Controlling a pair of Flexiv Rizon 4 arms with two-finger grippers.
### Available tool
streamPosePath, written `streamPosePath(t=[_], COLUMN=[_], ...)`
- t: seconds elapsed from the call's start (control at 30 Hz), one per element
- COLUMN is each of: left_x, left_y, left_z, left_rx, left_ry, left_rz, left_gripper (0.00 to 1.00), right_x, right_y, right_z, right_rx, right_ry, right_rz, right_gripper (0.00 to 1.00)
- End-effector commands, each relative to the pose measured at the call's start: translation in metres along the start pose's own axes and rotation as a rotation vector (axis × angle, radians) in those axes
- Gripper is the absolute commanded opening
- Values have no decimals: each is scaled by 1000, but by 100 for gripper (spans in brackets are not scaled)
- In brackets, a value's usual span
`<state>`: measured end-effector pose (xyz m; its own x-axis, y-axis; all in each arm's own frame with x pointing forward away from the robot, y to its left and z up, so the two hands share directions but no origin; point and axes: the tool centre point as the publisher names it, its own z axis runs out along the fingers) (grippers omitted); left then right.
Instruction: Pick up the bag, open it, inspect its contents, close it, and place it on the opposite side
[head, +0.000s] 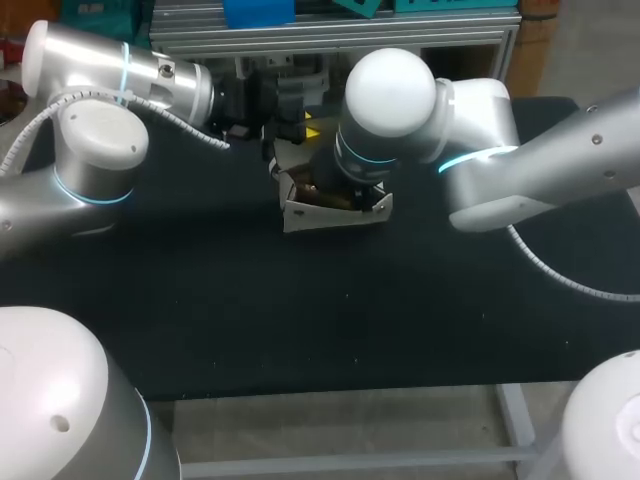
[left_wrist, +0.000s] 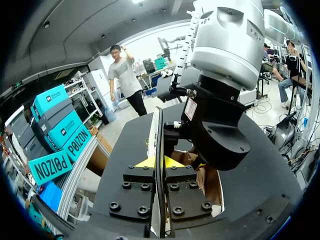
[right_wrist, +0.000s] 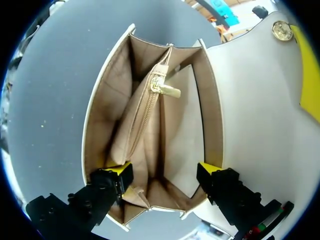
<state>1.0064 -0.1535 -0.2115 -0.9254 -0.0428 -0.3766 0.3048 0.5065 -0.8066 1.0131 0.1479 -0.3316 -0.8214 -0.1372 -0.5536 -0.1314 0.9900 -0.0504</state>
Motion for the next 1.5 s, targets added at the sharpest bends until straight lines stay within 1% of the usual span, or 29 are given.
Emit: streamPosePath(t=[0.03, 0.23, 0.3, 0.33, 0.37, 0.4, 0.43, 0.47, 0.67, 0.7, 0.77, 0.9, 0.97, 1.0, 1.03, 1.07, 1.13, 1.2, 1.23, 1.4, 1.5], left_x=[0, 1, 1, 1, 1, 1, 1, 1, 2, 3, 3, 9, 10, 11, 11, 14, 17, 20, 23, 31, 33], left_y=[0, 0, 0, 0, 0, 0, 0, 0, -3, -4, -4, -14, -17, -19, -19, -23, -25, -28, -28, -28, -20], left_z=[-1, -1, -1, -1, -1, -1, -1, -1, -2, -3, -3, -7, -7, -8, -8, -9, -9, -10, -10, -10, -4], left_rx=[5, 4, 4, 4, 4, 4, 4, 4, 0, -2, -2, -14, -16, -19, -19, -26, -30, -30, -31, -24, -35], left_ry=[-1, 0, 0, 1, 1, 1, 1, 1, -1, -3, -3, -16, -19, -21, -21, -24, -20, -9, 3, 49, 79], left_rz=[1, 1, 1, 1, 1, 2, 2, 2, 5, 6, 6, 23, 27, 28, 28, 29, 32, 27, 20, -17, -43], left_gripper=[0, 0, 0, 0, 0, 0, 0, 0, 0, 0, 0, 0, 0, 0, 0, 0, 0, 0, 0, 0, 0], right_x=[1, 0, 0, -1, -1, -1, -2, -2, -6, -7, -7, -14, -15, -15, -15, -16, -16, -15, -14, -6, 0], right_y=[-3, -3, -3, -3, -3, -3, -3, -4, -4, -4, -4, -4, -4, -4, -4, -5, -5, -6, -6, -6, -5], right_z=[5, 4, 3, 2, 1, 0, -1, -3, -14, -21, -21, -54, -62, -70, -70, -82, -91, -98, -103, -117, -123], right_rx=[2, 2, 2, 2, 2, 2, 2, 1, -4, -7, -7, -19, -27, -27, -27, -32, -32, -35, -36, -52, -55], right_ry=[-5, -11, -15, -18, -21, -28, -33, -39, -83, -100, -100, -199, -222, -236, -236, -273, -297, -319, -334, -364, -379], right_rz=[1, 1, 2, 3, 4, 5, 6, 7, 8, 6, 6, 5, 4, 2, 2, -1, -1, 2, 3, 2, 1], right_gripper=[100, 100, 77, 49, 38, 30, 17, 1, 0, 0, 0, 0, 0, 0, 0, 9, 13, 8, 0, 0, 0])
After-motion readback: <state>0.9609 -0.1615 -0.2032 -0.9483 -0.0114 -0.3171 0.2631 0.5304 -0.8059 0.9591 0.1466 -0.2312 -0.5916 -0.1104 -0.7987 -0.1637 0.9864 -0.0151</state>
